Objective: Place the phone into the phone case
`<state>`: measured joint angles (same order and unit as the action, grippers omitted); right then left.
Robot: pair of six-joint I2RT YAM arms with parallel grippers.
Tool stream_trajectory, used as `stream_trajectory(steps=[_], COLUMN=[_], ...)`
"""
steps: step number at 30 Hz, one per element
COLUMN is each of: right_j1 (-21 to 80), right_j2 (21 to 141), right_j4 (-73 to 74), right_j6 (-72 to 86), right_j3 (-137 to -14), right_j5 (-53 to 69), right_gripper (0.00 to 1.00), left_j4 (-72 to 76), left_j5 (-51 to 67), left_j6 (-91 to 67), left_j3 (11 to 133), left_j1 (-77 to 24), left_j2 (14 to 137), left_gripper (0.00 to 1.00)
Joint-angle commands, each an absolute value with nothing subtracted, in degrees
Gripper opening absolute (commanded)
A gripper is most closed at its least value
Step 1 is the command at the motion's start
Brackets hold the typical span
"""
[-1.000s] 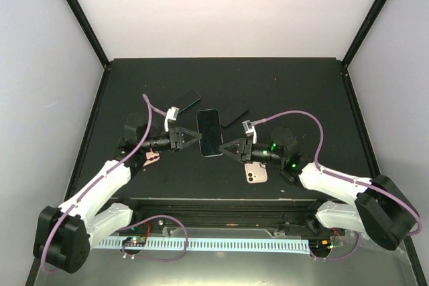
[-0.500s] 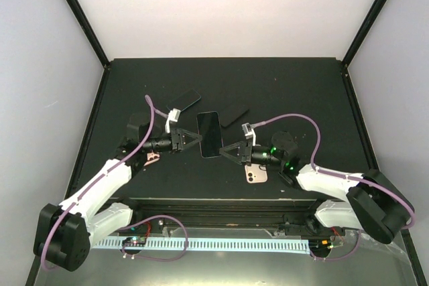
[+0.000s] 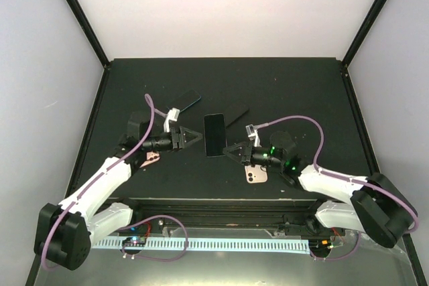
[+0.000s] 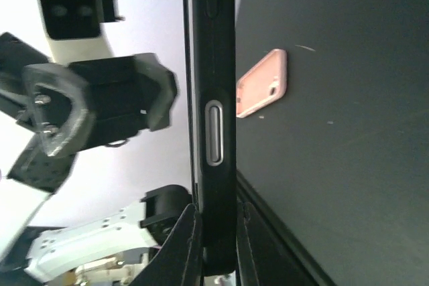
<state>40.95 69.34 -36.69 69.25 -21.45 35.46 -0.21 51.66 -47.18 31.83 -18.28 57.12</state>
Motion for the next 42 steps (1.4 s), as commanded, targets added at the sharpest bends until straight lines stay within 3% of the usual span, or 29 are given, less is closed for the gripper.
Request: stream_trajectory(steps=[1,7,12,19,27,42], right_j1=[39.73,32.16,22.52,12.84,8.97,1.87], right_j2=[65.20,61.00,58.75,62.55,66.17,73.64], right_j4=[-26.64,-8.81,3.32,18.05,16.24,9.47], right_j6=[61.85,53.63,46.95,37.97,37.26,35.23], right_j3=[-24.30,-27.38,-28.95,-33.12,-32.26,-28.99], right_j5=[30.57,28.26,28.80,28.22,31.26,39.07], right_gripper=[0.01,0.01,0.01,0.01,0.01,0.02], left_j4=[-5.28,-19.21,-28.19,-33.36,-33.77,-25.11], left_j5=[48.55,41.36,33.94,20.43,6.16,5.91], left_j6=[-43.53,-37.40,-34.94,-35.20,-40.50,-41.71], left_j3=[35.50,39.08,41.09,41.53,41.37,37.88], left_j1=[-17.94,-17.27,-14.26,-8.11,-5.49,-5.50], left_j2=[57.00,57.86,60.26,63.82,65.95,76.24], left_gripper=[0.60,0.87,0.96,0.92,0.87,0.83])
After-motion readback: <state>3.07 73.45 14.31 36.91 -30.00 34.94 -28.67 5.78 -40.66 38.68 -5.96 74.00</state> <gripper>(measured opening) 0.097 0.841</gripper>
